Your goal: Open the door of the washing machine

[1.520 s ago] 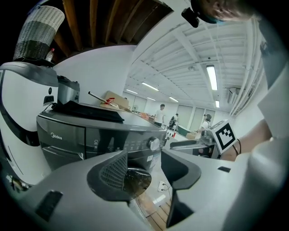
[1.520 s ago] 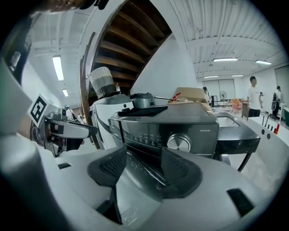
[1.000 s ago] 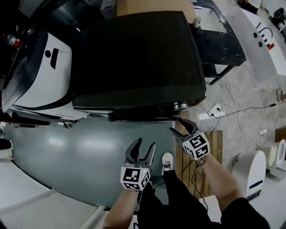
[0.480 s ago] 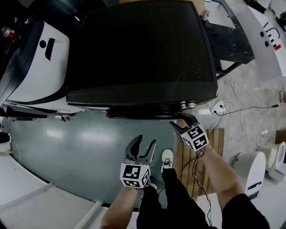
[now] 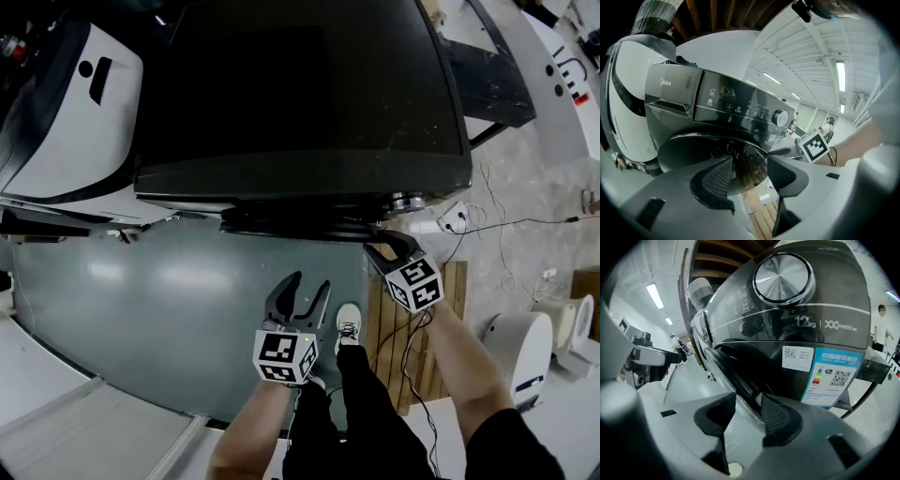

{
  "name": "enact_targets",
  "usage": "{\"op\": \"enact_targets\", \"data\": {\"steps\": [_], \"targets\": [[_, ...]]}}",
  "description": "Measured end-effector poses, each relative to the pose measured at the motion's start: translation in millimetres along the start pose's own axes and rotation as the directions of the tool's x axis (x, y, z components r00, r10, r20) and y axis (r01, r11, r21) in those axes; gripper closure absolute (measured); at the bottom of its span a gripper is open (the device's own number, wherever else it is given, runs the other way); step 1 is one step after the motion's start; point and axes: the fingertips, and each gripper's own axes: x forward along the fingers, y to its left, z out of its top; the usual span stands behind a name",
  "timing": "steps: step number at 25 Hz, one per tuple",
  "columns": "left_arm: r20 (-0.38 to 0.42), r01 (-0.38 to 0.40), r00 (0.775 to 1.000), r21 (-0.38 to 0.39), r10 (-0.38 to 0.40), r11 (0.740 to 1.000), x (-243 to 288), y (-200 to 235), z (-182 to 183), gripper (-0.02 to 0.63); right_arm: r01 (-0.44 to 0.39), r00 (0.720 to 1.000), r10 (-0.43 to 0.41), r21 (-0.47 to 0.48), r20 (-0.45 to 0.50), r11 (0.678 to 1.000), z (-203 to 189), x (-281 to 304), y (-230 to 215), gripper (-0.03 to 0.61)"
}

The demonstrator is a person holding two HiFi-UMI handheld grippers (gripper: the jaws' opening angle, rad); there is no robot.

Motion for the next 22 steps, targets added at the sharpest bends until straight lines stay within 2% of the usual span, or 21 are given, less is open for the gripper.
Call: {"op": "enact_targets", "data": {"steps": [6, 9, 13, 22], "targets": [[-0.013, -0.004, 1.0, -0.033, 0.003, 0.999, -3.4, 2.1, -14.2, 0.379, -0.008, 1.0, 0.008, 0.063, -0.001, 0.998, -16.6, -12.9, 23.9, 0.397], [-0.016, -0.008, 1.0, -0.049, 0.007, 0.999, -8.9, 2.0, -20.3, 0.379, -0.045, 0.999, 0.045, 0.077, 0.007, 0.996, -23.3, -21.9, 41.6, 0.397], [-0.024, -0.009, 1.0, -0.066, 0.007, 0.998, -18.2, -0.3, -30.0, 0.377, -0.1, 0.994, 0.096, 0.079, 0.053, 0.992, -23.4, -37.6, 67.9, 0.399], [-0.028, -0.032, 0.999, -0.09, 0.029, 0.995, -39.7, -0.9, -47.5, 0.374, -0.122, 0.983, 0.104, 0.113, 0.154, 0.986, -10.7, -64.9, 99.7, 0.41]]}}
